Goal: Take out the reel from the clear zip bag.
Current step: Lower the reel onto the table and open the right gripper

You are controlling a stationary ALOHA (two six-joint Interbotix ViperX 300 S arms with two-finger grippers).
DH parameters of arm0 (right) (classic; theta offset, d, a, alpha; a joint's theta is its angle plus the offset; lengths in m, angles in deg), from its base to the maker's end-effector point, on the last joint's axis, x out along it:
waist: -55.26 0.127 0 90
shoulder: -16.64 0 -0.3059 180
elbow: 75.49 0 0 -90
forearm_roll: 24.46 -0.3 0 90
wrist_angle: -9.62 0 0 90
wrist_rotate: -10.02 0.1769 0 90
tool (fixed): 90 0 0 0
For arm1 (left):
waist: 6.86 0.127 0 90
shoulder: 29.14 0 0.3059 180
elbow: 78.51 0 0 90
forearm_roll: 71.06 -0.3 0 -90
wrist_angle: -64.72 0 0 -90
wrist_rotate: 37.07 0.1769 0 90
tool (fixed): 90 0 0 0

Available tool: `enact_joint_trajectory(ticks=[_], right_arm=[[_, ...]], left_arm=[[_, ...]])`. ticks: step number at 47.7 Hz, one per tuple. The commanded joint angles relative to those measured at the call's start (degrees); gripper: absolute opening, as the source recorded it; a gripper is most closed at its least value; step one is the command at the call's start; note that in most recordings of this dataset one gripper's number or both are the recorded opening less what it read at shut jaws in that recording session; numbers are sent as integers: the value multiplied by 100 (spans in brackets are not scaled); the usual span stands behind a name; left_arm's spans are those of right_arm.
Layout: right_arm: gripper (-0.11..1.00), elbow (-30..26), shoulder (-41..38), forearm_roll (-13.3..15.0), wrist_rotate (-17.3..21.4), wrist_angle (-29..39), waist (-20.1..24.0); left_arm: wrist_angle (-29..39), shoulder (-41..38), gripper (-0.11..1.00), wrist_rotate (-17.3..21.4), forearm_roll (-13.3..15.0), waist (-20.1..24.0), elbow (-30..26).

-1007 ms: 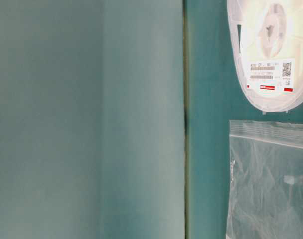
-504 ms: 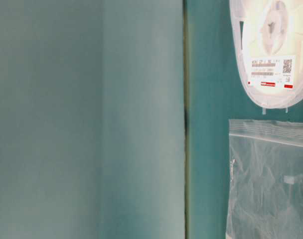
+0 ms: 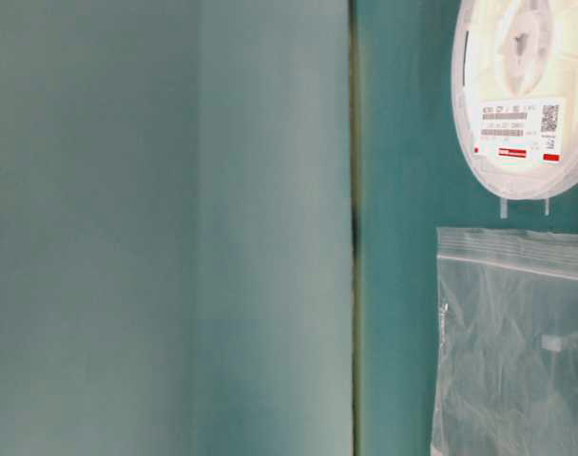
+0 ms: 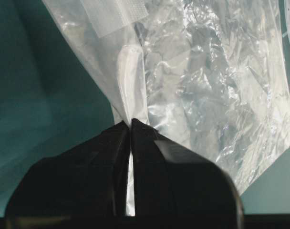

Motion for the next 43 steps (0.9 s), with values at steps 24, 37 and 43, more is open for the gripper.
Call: enact_joint_trajectory(ticks=[24,37,43], right_arm=[[89,-185,26,26,-18,-62,0],[89,-185,26,26,-18,-141,0],[89,-185,53,26,-18,-255,-9]], left_arm=[[-26,53,19,35,-9,-9,-79],[-9,88,84,26,-9,0,-88],[132,141,89,26,-9,-9,-123]])
